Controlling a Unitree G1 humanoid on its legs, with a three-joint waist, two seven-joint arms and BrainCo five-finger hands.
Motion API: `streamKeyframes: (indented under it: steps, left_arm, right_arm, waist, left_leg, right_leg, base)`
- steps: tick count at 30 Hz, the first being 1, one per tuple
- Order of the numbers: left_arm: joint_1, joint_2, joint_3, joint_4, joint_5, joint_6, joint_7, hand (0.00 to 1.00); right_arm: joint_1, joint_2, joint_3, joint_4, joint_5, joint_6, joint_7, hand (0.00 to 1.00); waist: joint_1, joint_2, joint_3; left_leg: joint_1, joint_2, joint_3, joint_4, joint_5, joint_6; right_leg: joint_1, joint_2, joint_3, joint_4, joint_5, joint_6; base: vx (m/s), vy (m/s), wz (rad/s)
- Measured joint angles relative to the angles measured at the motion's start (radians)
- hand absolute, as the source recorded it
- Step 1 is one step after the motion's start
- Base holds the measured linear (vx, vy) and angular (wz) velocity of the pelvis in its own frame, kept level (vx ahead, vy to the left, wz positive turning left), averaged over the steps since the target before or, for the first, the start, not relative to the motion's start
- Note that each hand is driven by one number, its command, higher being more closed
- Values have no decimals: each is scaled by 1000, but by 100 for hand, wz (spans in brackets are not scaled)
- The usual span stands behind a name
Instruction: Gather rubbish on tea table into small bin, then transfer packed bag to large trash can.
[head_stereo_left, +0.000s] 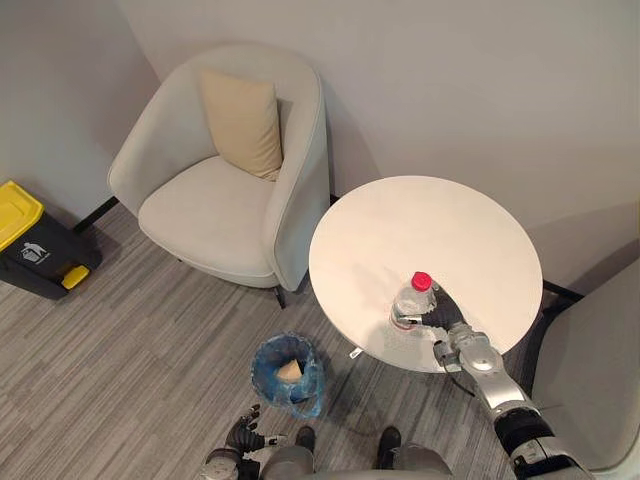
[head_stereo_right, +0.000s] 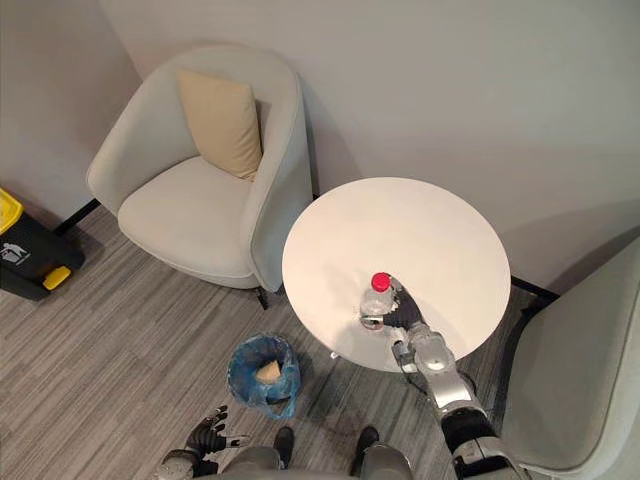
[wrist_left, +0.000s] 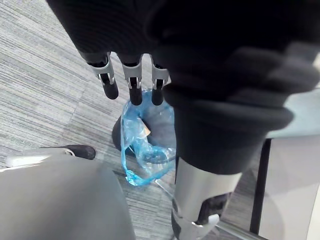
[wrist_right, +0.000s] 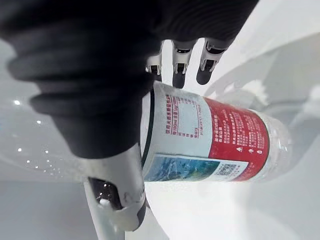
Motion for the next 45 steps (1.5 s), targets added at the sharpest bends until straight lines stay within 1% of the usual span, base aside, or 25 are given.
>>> streamKeyframes:
  steps: [1,2,6,7,10,14,16,19,21,22,26,29,33,35,37,39,41,44,45]
  left_arm:
    - [-1,0,-1,-3,0,0,0,0]
    - [-4,0,-7,-10,0,0,0,0]
    - [-7,1,-8,-11,0,-1,1,0]
    - [-8,2,-8,-11,-1,-1,1,0]
    - [-10,3,-8,-11,-1,-1,2,0]
    - [-9,4,-8,-11,-1,-1,3,0]
    - [-9,4,-7,-11,-1,-1,4,0]
    - [-11,4,-6,-12,-1,-1,6,0]
    - [-12,5,-5,-12,0,-1,9,0]
    - [-12,5,-5,-12,0,-1,10,0]
    - [-19,-1,5,-11,1,-1,24,0]
    - [-20,-1,7,-10,1,-1,25,0]
    - [-19,-1,14,-9,1,-1,24,0]
    - [-19,-1,15,-8,1,-1,24,0]
    - [-19,0,16,-1,1,-1,24,0]
    - [-16,2,22,12,1,-3,24,0]
    - [-16,2,26,20,1,-6,25,0]
    - [-16,1,25,33,1,-16,25,0]
    - [-16,1,25,33,1,-20,25,0]
  right_arm:
    - [-2,1,0,0,1,0,-3,100]
    - [-5,1,0,4,1,0,-6,100]
    - [-53,14,2,41,1,1,-25,100]
    - [-69,14,3,52,0,2,-32,100]
    - [-89,18,18,63,0,3,-44,100]
    - [-94,28,51,63,0,22,-43,100]
    - [-93,38,51,58,-1,22,-45,100]
    - [-65,38,40,-33,-2,22,-51,100]
    - [-24,38,34,-147,-6,20,-64,100]
    - [-13,38,33,-176,-10,20,-66,100]
    - [79,54,15,-353,-40,17,-65,100]
    - [143,63,-2,-443,-42,16,-60,100]
    - [192,63,-3,-516,-43,12,-38,100]
    - [218,64,-5,-559,-42,1,-23,100]
    - [237,66,-4,-588,-42,-8,-16,100]
    - [260,78,-3,-623,-42,-17,-5,100]
    - [276,79,0,-652,-42,-22,3,100]
    - [300,78,2,-678,-55,-28,3,100]
    - [305,77,2,-684,-64,-28,3,100]
  waist:
    - [6,1,3]
    - [13,2,7]
    - [12,4,20]
    - [13,3,28]
    - [16,1,34]
    - [18,-1,38]
    - [18,-1,38]
    - [17,-4,43]
    - [15,-6,47]
    - [15,-6,47]
    - [13,-6,47]
    - [11,-8,46]
    - [8,-15,42]
    - [5,-18,40]
    - [-2,-24,35]
    - [-15,-35,20]
    - [-15,-41,13]
    - [-16,-41,1]
    - [-16,-42,1]
  left_leg:
    - [-1,-1,0,1,0,0]
    - [-3,-2,0,2,0,0]
    - [-22,-10,-7,6,9,3]
    - [-21,-13,-7,10,9,3]
    - [-30,-16,-7,14,9,3]
    - [-31,-16,-6,14,9,3]
    - [-29,-16,-3,14,9,3]
    - [-29,-15,5,13,7,5]
    - [-23,-14,18,13,3,11]
    - [-19,-14,24,13,1,12]
    - [3,-14,63,14,-13,21]
    - [19,-14,85,14,-24,25]
    - [44,-12,111,15,-36,27]
    - [49,-12,118,15,-40,29]
    - [63,-11,121,14,-43,29]
    - [67,-10,128,14,-45,29]
    - [75,-10,142,14,-49,31]
    - [80,-11,162,16,-55,36]
    - [78,-15,164,32,-66,38]
  right_leg:
    - [-1,-1,0,1,0,0]
    - [-4,-2,0,4,0,0]
    - [-21,-7,-9,10,0,1]
    - [-22,-16,-11,15,0,1]
    - [-34,-18,-12,23,0,1]
    - [-36,-19,-10,23,0,1]
    - [-36,-19,-6,24,0,1]
    - [-36,-18,4,26,-1,2]
    - [-38,-18,16,34,-5,7]
    - [-39,-18,22,37,-6,8]
    - [-40,-16,60,44,-8,9]
    - [-36,-13,82,44,-8,11]
    - [-30,-6,109,44,-8,11]
    - [-24,-3,117,41,-7,12]
    - [-16,-2,119,37,-7,12]
    - [-15,0,124,33,-7,12]
    - [-14,2,138,33,-5,15]
    - [-15,-1,156,45,-5,18]
    - [-23,-6,166,67,-14,25]
  base:
    - [-47,-12,1]
    - [-33,-10,2]
    - [-18,-5,7]
    - [-18,30,7]
    - [-6,9,2]
    - [0,0,0]
    - [-2,-5,-5]
    - [-13,-5,-9]
    - [-11,-5,-14]
    - [8,7,-23]
    - [12,21,-26]
    - [20,23,-21]
    - [33,23,-24]
    - [39,11,-14]
    - [35,5,-4]
    - [9,6,-7]
    - [-6,22,-18]
    - [-33,30,-18]
    - [-54,31,-18]
